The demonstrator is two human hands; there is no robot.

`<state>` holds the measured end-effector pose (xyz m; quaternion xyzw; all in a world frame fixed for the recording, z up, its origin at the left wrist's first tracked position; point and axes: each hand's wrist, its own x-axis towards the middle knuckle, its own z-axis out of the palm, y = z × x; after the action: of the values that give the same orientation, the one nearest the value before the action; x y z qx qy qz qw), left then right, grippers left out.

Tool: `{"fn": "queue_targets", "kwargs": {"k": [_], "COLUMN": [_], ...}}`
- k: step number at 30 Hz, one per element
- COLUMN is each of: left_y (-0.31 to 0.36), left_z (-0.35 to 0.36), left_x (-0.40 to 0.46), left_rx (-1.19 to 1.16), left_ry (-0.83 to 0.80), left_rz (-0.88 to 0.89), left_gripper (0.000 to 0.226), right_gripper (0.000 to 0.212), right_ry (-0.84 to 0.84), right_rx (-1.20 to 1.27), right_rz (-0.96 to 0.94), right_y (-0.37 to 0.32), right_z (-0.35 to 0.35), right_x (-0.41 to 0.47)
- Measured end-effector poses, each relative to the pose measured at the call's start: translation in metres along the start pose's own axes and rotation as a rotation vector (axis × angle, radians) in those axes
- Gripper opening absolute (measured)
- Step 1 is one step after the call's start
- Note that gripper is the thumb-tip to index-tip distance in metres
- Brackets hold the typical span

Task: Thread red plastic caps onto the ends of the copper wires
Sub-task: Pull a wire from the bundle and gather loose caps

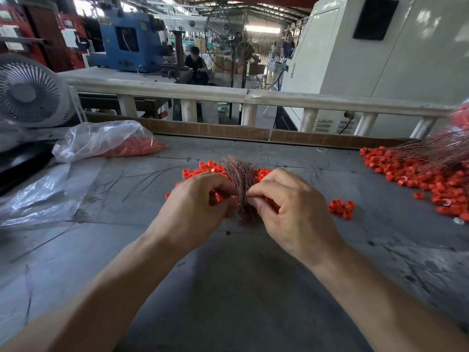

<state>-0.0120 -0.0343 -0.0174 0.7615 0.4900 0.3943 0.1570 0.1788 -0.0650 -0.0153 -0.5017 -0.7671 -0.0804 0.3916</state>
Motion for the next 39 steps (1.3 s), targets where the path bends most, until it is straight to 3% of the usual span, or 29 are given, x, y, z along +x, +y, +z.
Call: {"fn": "queue_targets", "kwargs": {"k": [6, 11, 17, 20, 24, 27, 29, 33, 36, 39], "left_y": [0.013, 0.014, 0.018, 0.019, 0.018, 0.013, 0.007, -0.010, -0.015, -0.015], "left_z": [0.001, 0.001, -0.001, -0.001, -0.002, -0.009, -0.014, -0.019, -0.018, -0.013], "left_x": [-0.006, -0.005, -0.005, -0.004, -0.002, 0.002, 0.005, 0.011, 0.010, 0.007], "left_rx": [-0.166, -0.215, -0.534, -0.661, -0.738, -0.828, -0.760, -0.325, -0.053, 0.102], "left_ry": [-0.027, -0.020, -0.009, -0.001, 0.027, 0.053, 0.103, 0.209, 0.091, -0.025], "left_rz": [0.087, 0.117, 0.070, 0.035, -0.065, -0.111, -0.155, -0.199, -0.205, -0.162], "left_gripper": [0.013, 0.028, 0.012, 0.007, 0.002, 0.008, 0.005, 0.009, 0.010, 0.012], "right_gripper": [0.005, 0.009, 0.037, 0.031, 0.008, 0.007, 0.009, 0.013, 0.016, 0.018], "right_ry": [0.060, 0.070, 0.030, -0.047, 0.055, 0.140, 0.204, 0.397, 0.455, 0.396], "right_rx": [0.029, 0.122, 0.365, 0.415, 0.439, 0.400, 0.436, 0.635, 0.802, 0.892], "right_rz": [-0.102, -0.126, -0.024, 0.024, 0.082, 0.058, 0.098, 0.260, 0.416, 0.573], "right_y": [-0.008, -0.009, -0.006, -0.005, -0.001, 0.004, 0.009, 0.016, 0.021, 0.023], "right_z": [-0.007, -0.008, -0.006, -0.002, -0.003, -0.010, -0.017, -0.030, -0.035, -0.031], "right_x": [-0.001, -0.001, 0.000, -0.002, -0.002, -0.001, 0.000, 0.002, 0.005, 0.005]}}
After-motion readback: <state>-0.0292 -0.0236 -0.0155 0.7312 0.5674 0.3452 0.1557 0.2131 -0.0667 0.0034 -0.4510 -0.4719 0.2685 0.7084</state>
